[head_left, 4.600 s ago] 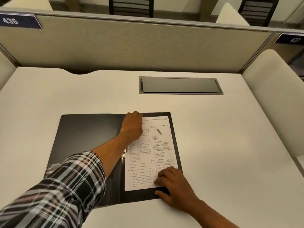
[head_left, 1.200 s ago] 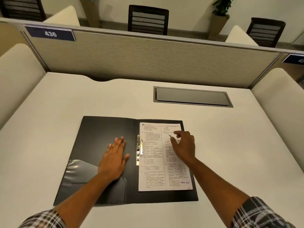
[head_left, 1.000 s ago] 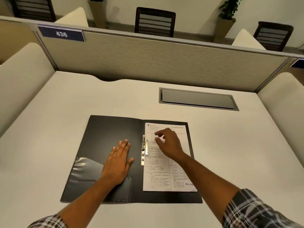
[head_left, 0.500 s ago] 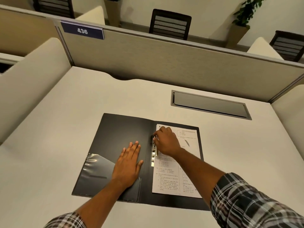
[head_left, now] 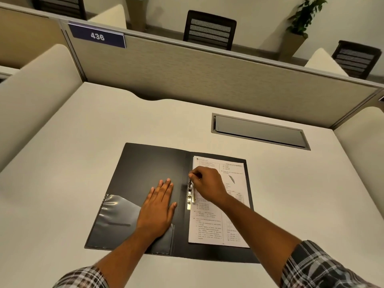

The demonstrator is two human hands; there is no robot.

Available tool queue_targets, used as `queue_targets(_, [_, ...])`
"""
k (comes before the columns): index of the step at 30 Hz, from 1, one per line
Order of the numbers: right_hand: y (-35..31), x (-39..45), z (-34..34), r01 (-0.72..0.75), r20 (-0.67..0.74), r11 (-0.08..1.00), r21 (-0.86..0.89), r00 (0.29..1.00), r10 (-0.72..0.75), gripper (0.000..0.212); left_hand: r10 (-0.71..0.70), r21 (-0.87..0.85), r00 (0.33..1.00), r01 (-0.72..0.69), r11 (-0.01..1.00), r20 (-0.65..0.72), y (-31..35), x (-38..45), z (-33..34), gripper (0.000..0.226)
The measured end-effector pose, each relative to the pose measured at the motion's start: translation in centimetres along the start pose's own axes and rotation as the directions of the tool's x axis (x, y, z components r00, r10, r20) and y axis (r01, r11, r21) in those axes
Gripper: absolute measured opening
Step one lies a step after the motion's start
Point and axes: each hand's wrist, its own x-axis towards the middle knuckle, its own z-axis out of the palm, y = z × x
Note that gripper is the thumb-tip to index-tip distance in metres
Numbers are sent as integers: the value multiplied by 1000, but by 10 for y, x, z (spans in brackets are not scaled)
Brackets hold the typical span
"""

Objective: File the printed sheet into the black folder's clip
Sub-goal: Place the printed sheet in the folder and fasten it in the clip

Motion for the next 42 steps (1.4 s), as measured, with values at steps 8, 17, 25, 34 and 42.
queue_targets(8, [-5, -39, 5, -171, 71, 946, 275, 985, 157, 9, 3, 4, 1000, -4, 1000, 4, 0, -1, 1, 69])
queue_targets(17, [-1, -54, 16, -526, 248, 777, 345, 850, 465, 26, -2, -20, 1000, 2, 1000, 5, -1, -1, 3, 70])
queue_targets(25, [6, -54, 25, -558, 264, 807, 194, 822, 504, 42, -11, -8, 1000, 11, 1000, 11, -2, -1, 4, 70])
queue_targets(34, [4, -54, 30, -484, 203, 872, 75, 863, 462, 38, -3, -3, 1000, 3, 1000, -3, -3, -1, 3, 70])
queue_targets(42, [1, -58, 28, -429, 162, 903, -12, 891, 425, 43, -7, -4, 1000, 7, 1000, -3, -3, -1, 3, 72])
